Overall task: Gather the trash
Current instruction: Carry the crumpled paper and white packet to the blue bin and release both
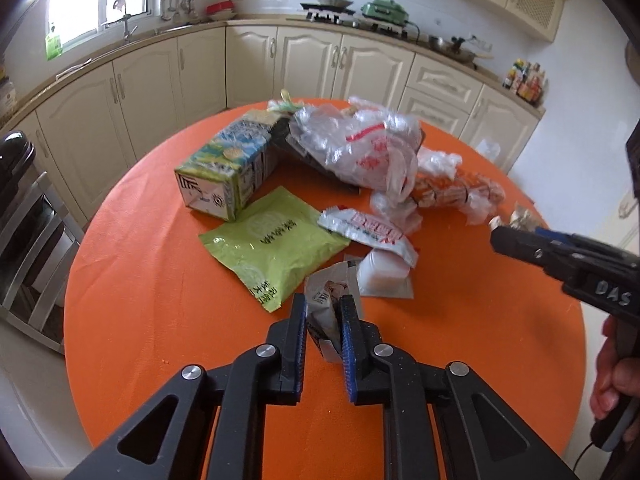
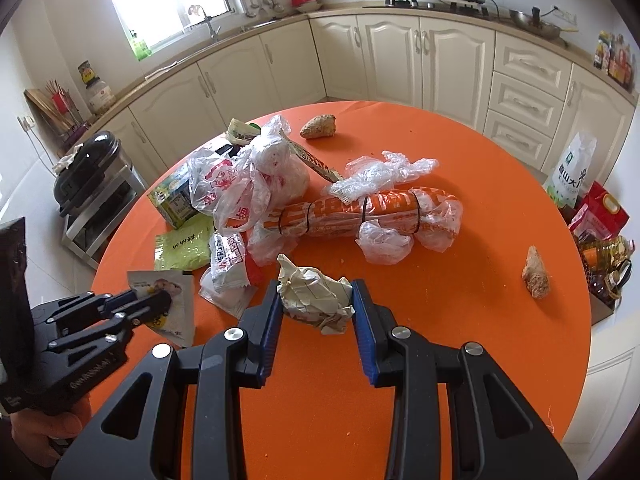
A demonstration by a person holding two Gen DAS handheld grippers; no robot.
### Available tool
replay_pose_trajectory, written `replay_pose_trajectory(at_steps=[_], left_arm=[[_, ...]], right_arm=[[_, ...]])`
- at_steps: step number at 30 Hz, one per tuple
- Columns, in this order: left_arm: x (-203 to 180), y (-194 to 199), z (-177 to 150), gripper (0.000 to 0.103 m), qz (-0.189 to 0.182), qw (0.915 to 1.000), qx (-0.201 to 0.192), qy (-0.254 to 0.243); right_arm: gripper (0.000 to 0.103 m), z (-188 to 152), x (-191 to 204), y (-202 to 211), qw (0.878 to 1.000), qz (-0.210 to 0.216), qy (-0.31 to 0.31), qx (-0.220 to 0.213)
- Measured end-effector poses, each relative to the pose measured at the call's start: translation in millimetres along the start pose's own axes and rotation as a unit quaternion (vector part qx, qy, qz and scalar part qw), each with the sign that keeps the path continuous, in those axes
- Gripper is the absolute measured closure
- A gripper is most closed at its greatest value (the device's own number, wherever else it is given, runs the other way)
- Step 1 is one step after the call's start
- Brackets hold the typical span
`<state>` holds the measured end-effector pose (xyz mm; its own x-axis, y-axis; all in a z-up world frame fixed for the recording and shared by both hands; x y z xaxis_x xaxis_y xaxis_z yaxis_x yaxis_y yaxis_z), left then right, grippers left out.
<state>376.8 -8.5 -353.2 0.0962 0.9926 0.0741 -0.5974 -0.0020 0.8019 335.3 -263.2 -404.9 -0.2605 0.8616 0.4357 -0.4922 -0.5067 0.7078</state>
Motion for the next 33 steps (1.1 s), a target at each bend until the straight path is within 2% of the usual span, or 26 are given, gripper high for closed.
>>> replay_pose_trajectory(at_steps=[4, 9, 20, 27, 33], left_arm=[[-10, -3, -3, 0.090, -0.013, 0.9999, 0.000, 0.003], [-24, 10, -7, 0.095, -0.039, 0.9991, -0.016, 0.009], [-44, 73, 1, 0.098, -0.037, 0.9966, -0.072, -0.013], [-71, 129, 24, 0.098, -0.047, 0.9900, -0.127, -0.040], [-120, 171, 44, 0.097, -0.069, 0.9803, -0.170, -0.074]], right_arm=[[0.069, -2, 2, 7, 1.000, -0.001, -0.001, -0.005], [0.069, -7, 3, 19, 1.000, -0.005, -0.001, -0.012], [0.069, -8, -4, 60, 0.999, -0.008, -0.009, -0.048], [0.069, 1, -17, 118, 0.994, -0.024, -0.016, -0.103], [0.069, 6, -44, 180, 0.986, -0.054, -0.028, -0.153]])
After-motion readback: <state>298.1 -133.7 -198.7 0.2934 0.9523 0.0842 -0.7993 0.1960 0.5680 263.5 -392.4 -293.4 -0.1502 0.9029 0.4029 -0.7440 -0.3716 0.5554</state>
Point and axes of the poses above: each gripper's, at about its wrist camera, not at the fingertips, and y roughly against the way its jaws point, x to its left, z to its top, the point moved 6 cm from there along -y, roughly the way its jaws point, and after that the axes turned 15 degrees about z, right-handed, at the moved point
